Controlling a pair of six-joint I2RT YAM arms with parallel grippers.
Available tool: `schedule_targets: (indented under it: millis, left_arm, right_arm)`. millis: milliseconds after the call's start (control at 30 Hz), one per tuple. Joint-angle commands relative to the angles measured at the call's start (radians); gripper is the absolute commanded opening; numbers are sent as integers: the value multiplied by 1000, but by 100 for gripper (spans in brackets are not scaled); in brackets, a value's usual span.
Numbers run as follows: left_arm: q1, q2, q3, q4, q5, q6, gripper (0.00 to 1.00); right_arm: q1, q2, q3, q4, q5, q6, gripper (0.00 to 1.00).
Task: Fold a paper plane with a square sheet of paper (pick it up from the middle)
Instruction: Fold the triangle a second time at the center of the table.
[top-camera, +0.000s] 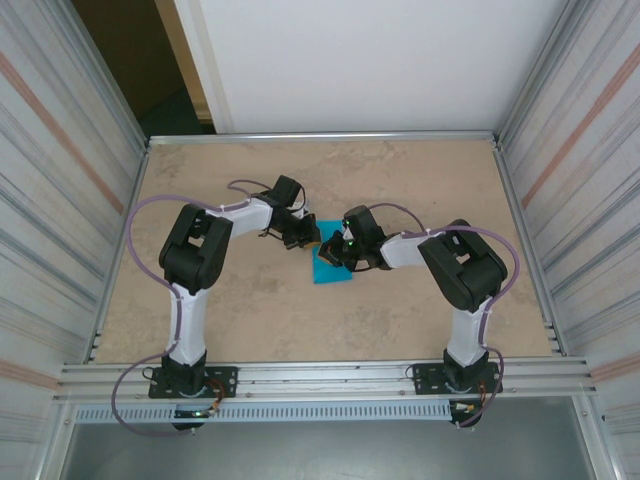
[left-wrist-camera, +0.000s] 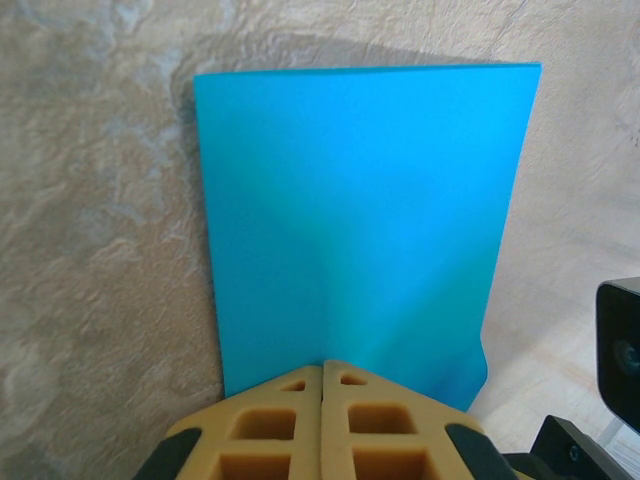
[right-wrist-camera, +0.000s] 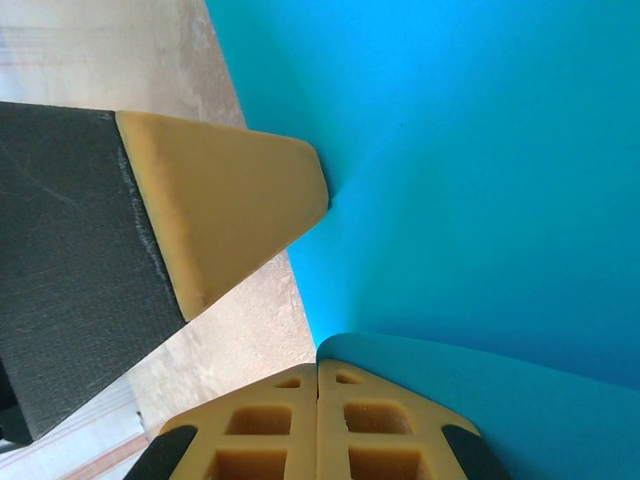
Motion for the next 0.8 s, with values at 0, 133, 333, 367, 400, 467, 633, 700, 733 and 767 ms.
schedule_targets:
  millis: [0, 133, 333, 367, 400, 467, 633, 700, 733, 767]
  left_arm:
    - [2, 0, -36, -72, -51, 0, 7]
    - [2, -1, -35, -72, -51, 1, 7]
    - [2, -1, -37, -72, -50, 1, 7]
    - [2, -2, -38, -72, -51, 0, 7]
    - [2, -1, -36, -72, -51, 0, 7]
    - [2, -1, -37, -72, -51, 1, 7]
    - [2, -2, -39, -72, -51, 1, 7]
    - [2, -3, -39, -71, -51, 1, 7]
    - [2, -3, -39, -71, -50, 1, 7]
    - [2, -4, -39, -72, -51, 1, 7]
  right_arm:
    - [-2, 23, -5, -1, 6, 17, 0]
    - [-1, 23, -5, -6, -2, 17, 0]
    - [3, 29, -5, -6, -2, 17, 0]
    - [3, 28, -6, -8, -3, 17, 0]
    - [3, 28, -5, -10, 1, 17, 0]
    - [2, 30, -5, -16, 3, 17, 0]
    - [3, 38, -3, -22, 1, 17, 0]
    - [2, 40, -3, -24, -1, 17, 0]
    - [3, 42, 0, -23, -3, 17, 0]
    - [3, 41, -1, -25, -3, 17, 0]
